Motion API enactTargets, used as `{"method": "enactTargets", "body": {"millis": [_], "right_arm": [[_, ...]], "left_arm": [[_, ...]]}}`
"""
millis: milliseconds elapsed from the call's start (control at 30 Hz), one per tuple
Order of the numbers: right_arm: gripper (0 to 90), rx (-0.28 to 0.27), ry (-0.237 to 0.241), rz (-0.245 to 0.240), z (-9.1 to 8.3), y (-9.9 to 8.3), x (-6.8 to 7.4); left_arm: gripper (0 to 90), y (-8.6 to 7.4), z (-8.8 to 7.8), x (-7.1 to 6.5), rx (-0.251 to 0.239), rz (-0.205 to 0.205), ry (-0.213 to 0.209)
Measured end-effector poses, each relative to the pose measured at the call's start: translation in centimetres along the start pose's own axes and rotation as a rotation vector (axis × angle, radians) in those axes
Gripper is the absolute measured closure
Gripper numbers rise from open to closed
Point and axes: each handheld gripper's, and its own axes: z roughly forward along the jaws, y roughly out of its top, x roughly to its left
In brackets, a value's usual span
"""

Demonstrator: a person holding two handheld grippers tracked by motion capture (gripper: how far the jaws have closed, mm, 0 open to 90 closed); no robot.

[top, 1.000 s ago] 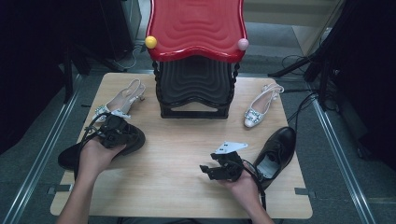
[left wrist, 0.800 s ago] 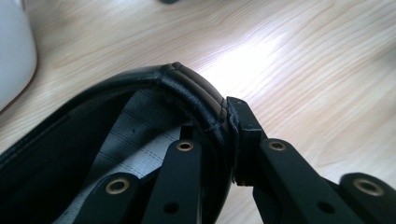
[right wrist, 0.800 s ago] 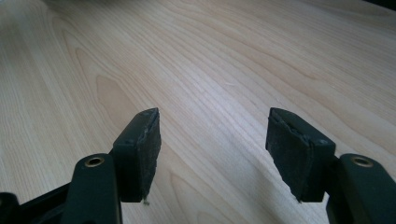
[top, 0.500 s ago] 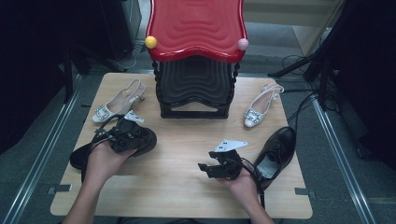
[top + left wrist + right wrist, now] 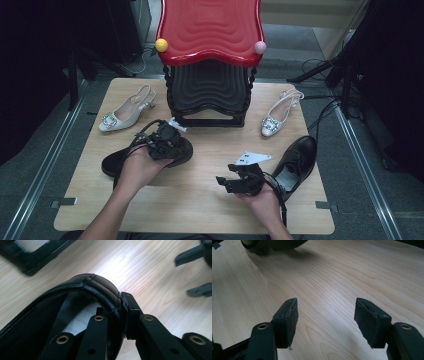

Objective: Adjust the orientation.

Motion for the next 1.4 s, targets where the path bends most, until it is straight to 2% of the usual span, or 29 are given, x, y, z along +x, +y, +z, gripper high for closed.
{"method": "enactTargets", "body": {"millis": [33, 133, 200, 300, 333, 400, 467, 533, 767, 833, 900, 1067, 1167, 1333, 1367, 1400], "right_arm": [[36.4, 0.001, -0.001, 0.006, -0.1, -0.1, 0.0], [36.3, 0.005, -0.004, 0.009, -0.3, -0.3, 0.0], [36.3, 0.003, -0.007, 0.011, -0.4, -0.3, -0.1], [36.4, 0.004, -0.006, 0.018, -0.5, -0.4, -0.2], [36.4, 0.004, -0.006, 0.018, -0.5, -0.4, -0.2], [36.3, 0.008, -0.009, 0.017, -0.4, -0.5, -0.1], [36.3, 0.014, -0.008, 0.016, -0.3, -0.5, -0.1], [36.4, 0.02, -0.006, 0.018, -0.2, -0.6, -0.1], [36.3, 0.026, -0.003, 0.016, 0.0, -0.6, -0.1], [36.3, 0.027, -0.003, 0.016, 0.0, -0.6, 0.0], [36.3, 0.026, -0.002, 0.016, 0.0, -0.6, 0.0], [36.3, 0.025, -0.002, 0.019, -0.1, -0.6, -0.1], [36.3, 0.023, 0.0, 0.024, -0.2, -0.5, 0.0], [37.2, 0.011, 0.006, 0.023, -0.4, -0.4, 0.1], [37.3, 0.011, 0.006, 0.022, -0.4, -0.3, 0.1], [37.3, 0.01, 0.005, 0.024, -0.5, -0.3, 0.1]], "left_arm": [[83.2, 0.8, 0.7, -0.8, 0.004, 0.015, -0.018], [83.1, 1.5, 1.4, -1.4, 0.01, 0.031, -0.038], [82.7, 2.4, 2.4, -2.4, 0.023, 0.047, -0.052], [83.2, 3.1, 3.7, -3.5, 0.033, 0.07, -0.057], [83.2, 3.1, 3.7, -3.5, 0.033, 0.07, -0.057], [83.3, 3.5, 4.9, -4.0, 0.046, 0.076, -0.066], [83.3, 3.7, 5.7, -3.9, 0.059, 0.056, -0.107], [83.4, 3.7, 6.3, -3.8, 0.06, 0.042, -0.119], [82.8, 3.7, 7.2, -3.6, 0.05, 0.02, -0.12], [82.0, 3.7, 7.3, -3.6, 0.038, 0.024, -0.121], [79.8, 3.8, 7.1, -3.3, 0.025, 0.016, -0.142], [76.3, 3.8, 6.2, -3.3, -0.001, 0.022, -0.131], [65.5, 3.5, 5.1, -3.3, -0.024, 0.046, -0.126], [52.5, 2.9, 4.0, -2.8, -0.047, 0.038, -0.15], [50.0, 2.5, 3.2, -2.5, -0.077, 0.031, -0.152], [48.5, 2.5, 3.2, -2.5, -0.077, 0.031, -0.152]]}}
